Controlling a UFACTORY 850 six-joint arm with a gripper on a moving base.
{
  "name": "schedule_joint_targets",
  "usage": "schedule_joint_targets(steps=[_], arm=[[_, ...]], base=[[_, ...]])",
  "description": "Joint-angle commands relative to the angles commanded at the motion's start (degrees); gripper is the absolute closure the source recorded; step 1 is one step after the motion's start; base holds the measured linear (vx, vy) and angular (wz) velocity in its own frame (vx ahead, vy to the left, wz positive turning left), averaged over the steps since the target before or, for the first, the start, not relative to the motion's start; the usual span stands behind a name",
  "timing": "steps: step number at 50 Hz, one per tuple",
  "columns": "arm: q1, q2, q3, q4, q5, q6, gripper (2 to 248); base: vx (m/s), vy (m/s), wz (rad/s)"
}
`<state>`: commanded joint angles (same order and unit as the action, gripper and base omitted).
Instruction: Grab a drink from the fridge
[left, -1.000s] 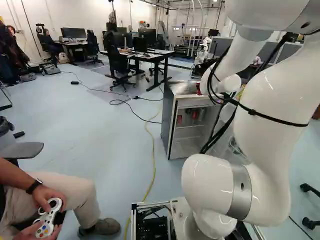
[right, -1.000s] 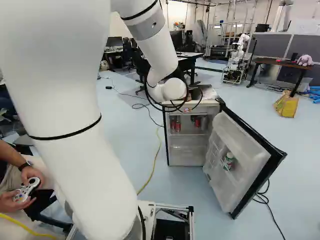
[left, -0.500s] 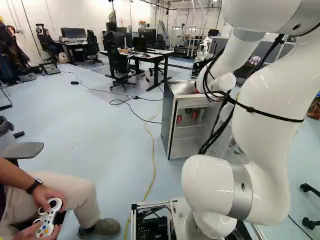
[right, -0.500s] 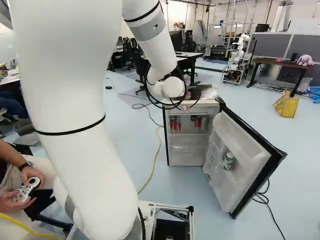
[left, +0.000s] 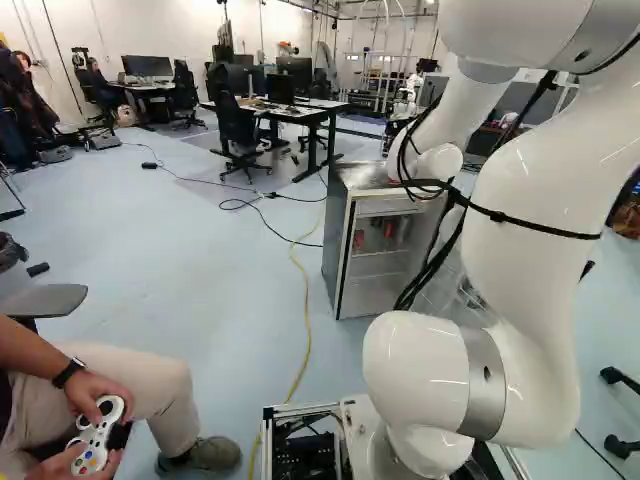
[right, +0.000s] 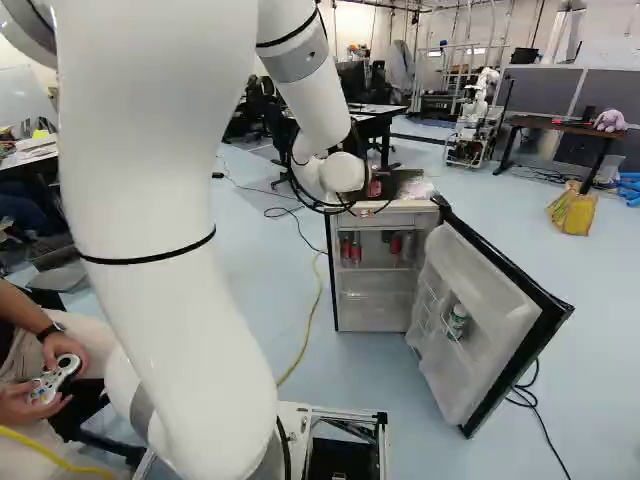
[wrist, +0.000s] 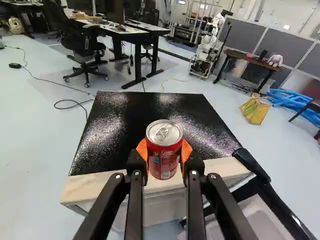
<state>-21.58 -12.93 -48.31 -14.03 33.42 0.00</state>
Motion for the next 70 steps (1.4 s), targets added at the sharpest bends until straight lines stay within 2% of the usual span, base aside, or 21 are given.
schedule_joint_targets(steps=[41, 70], arm=[[2.9, -1.6, -1.8, 9.0, 0.0, 0.0, 165], [3.1, -3.6, -2.0, 9.5, 0.0, 0.0, 165]], base=[[0.000, 0.000, 0.000], [0.000, 0.000, 0.000]])
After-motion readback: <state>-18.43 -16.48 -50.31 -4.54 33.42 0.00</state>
